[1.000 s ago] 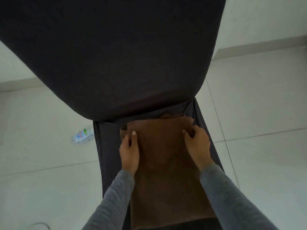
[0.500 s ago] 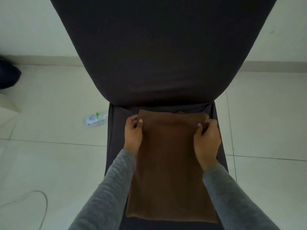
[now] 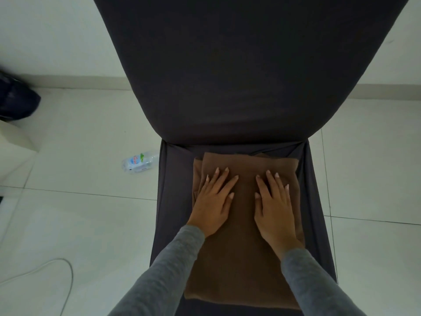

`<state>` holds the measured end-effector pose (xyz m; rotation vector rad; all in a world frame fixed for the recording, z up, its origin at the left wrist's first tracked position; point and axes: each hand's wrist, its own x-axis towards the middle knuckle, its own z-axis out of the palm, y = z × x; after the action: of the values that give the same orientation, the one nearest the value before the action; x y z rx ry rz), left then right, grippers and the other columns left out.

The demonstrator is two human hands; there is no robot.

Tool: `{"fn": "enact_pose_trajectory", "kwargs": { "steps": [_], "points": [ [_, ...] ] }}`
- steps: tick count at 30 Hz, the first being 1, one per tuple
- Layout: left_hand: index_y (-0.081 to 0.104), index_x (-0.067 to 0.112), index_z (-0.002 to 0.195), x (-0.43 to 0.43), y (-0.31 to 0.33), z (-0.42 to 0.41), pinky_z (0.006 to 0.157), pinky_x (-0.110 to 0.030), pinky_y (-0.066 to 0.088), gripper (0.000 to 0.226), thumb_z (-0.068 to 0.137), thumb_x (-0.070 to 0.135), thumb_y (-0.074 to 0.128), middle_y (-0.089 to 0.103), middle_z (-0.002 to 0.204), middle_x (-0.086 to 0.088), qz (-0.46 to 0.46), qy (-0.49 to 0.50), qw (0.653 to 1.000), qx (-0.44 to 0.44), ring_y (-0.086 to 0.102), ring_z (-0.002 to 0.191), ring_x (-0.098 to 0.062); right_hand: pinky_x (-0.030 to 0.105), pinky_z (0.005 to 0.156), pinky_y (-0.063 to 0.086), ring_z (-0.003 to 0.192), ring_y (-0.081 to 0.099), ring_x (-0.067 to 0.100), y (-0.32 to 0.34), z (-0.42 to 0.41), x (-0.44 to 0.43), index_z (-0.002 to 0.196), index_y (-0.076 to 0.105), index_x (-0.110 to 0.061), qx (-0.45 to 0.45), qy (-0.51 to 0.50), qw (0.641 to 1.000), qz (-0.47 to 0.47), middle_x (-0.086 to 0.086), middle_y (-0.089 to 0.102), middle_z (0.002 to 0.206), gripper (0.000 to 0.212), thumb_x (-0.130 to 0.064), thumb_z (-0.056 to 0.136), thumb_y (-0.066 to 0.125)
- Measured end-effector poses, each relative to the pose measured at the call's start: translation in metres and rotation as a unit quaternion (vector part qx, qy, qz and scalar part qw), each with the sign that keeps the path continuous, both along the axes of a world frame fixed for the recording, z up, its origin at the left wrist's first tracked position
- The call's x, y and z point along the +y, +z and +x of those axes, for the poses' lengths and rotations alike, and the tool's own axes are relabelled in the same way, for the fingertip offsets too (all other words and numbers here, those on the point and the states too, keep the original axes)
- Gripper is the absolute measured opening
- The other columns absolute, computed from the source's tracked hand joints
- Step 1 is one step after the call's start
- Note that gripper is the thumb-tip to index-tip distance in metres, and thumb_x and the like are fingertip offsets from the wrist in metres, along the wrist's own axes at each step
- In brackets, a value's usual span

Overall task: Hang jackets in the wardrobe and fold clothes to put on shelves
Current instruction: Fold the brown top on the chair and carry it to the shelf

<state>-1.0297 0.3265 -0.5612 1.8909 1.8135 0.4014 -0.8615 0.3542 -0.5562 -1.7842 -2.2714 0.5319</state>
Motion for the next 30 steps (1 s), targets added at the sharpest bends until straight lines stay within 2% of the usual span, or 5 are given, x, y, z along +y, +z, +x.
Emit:
{"fn": "enact_pose_trajectory", "kwargs": {
  "steps": [5, 12, 15, 20, 30],
  "points": [
    [-0.005, 0.030, 0.144, 0.013, -0.002, -0.005, 0.114, -0.037, -0.017, 0.062, 0.091, 0.059, 0.006, -0.016, 0.154, 0.005, -0.033, 0.026, 0.995, 0.088, -0.021, 0.142, -0.014, 0.041, 0.115, -0.005, 0.144, -0.002, 0.020, -0.003, -0.002, 0.018, 0.149, 0.021, -0.018, -0.060, -0.019, 0.998, -0.021, 0.009, 0.011, 0.158, 0.066, -0.048, 0.091, 0.010],
    [0.000, 0.017, 0.150, 0.020, -0.007, -0.026, 0.114, -0.046, -0.012, 0.074, 0.090, 0.061, 0.005, -0.008, 0.157, -0.010, -0.033, 0.101, 0.982, 0.158, -0.014, 0.143, -0.023, 0.040, 0.117, -0.007, 0.146, -0.008, 0.027, 0.004, -0.004, 0.033, 0.150, -0.001, -0.006, -0.012, -0.177, 0.978, -0.107, 0.015, -0.006, 0.158, 0.071, -0.042, 0.099, 0.034],
    [0.007, 0.012, 0.150, 0.012, -0.001, -0.025, 0.115, -0.048, -0.009, 0.069, 0.094, 0.053, 0.013, -0.001, 0.158, -0.010, -0.015, 0.165, 0.974, 0.155, -0.009, 0.144, -0.021, 0.041, 0.118, -0.006, 0.146, -0.007, 0.025, 0.010, -0.005, 0.026, 0.149, 0.005, -0.002, -0.016, -0.196, 0.978, -0.071, 0.015, -0.001, 0.158, 0.068, -0.035, 0.099, 0.036],
    [0.020, 0.011, 0.147, -0.017, -0.003, 0.006, 0.118, -0.044, 0.007, 0.053, 0.100, 0.035, 0.022, 0.015, 0.156, -0.007, 0.045, 0.023, 0.993, 0.105, 0.005, 0.144, -0.016, 0.035, 0.117, -0.005, 0.144, -0.005, 0.014, 0.003, -0.019, -0.017, 0.146, 0.009, -0.010, -0.018, -0.010, 1.000, -0.023, 0.004, 0.004, 0.157, 0.059, -0.040, 0.096, 0.019],
    [0.007, 0.013, 0.149, -0.059, -0.014, -0.019, 0.118, -0.036, 0.000, 0.063, 0.097, 0.048, 0.013, 0.003, 0.157, -0.007, -0.025, 0.115, 0.985, 0.122, 0.000, 0.146, -0.022, 0.034, 0.117, -0.005, 0.142, -0.005, 0.014, -0.004, 0.000, -0.045, 0.149, 0.013, -0.005, -0.086, -0.087, 0.992, -0.042, 0.009, 0.008, 0.158, 0.075, -0.053, 0.092, 0.008]
  ]
}}
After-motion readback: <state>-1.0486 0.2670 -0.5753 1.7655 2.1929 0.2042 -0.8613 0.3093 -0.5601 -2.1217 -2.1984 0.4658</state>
